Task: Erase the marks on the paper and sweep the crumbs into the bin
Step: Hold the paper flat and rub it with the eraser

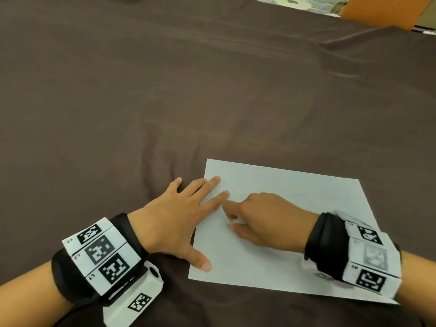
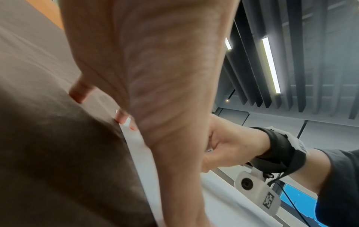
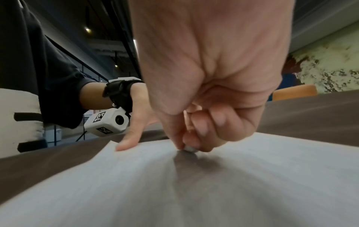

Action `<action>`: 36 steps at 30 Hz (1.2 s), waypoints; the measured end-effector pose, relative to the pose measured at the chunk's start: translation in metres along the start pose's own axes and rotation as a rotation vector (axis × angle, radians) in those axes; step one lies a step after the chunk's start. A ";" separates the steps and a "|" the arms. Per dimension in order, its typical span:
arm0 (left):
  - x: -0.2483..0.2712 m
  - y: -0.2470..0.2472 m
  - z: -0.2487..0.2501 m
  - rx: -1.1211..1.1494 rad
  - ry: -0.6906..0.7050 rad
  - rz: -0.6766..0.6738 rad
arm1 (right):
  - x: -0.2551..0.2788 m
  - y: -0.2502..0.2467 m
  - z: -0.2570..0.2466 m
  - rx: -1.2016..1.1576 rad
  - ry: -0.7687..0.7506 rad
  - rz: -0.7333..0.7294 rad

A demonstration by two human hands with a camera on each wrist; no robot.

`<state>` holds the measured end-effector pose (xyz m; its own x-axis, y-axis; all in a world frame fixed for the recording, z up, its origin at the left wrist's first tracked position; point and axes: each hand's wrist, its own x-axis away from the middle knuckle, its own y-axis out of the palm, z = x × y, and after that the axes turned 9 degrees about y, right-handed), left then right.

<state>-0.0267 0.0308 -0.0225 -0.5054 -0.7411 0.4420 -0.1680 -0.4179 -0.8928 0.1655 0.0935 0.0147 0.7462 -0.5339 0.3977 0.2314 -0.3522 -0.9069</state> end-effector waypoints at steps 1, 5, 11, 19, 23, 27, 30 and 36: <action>0.000 0.000 0.000 0.003 0.000 0.001 | 0.000 0.002 -0.005 -0.005 -0.022 0.001; -0.001 0.001 0.000 0.023 -0.002 -0.003 | 0.016 0.015 -0.020 -0.020 -0.147 -0.137; -0.001 0.002 -0.001 0.024 -0.001 0.019 | 0.005 0.006 0.006 -0.003 0.021 -0.037; -0.002 0.003 -0.002 0.018 0.002 0.006 | 0.010 0.008 0.010 -0.024 0.032 -0.053; -0.002 0.002 -0.001 -0.004 0.005 -0.002 | 0.018 0.020 -0.007 -0.024 -0.109 -0.137; -0.003 0.000 0.000 -0.004 0.016 -0.011 | 0.005 0.003 0.014 -0.034 0.042 -0.044; -0.003 0.000 0.000 0.000 0.013 -0.012 | 0.009 0.013 0.006 -0.019 -0.043 -0.069; -0.002 0.000 0.001 0.017 0.008 -0.001 | 0.009 0.002 0.019 0.002 0.028 -0.069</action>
<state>-0.0253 0.0319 -0.0233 -0.5124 -0.7363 0.4419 -0.1542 -0.4274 -0.8908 0.1842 0.1032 0.0139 0.7106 -0.5298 0.4630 0.2828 -0.3874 -0.8774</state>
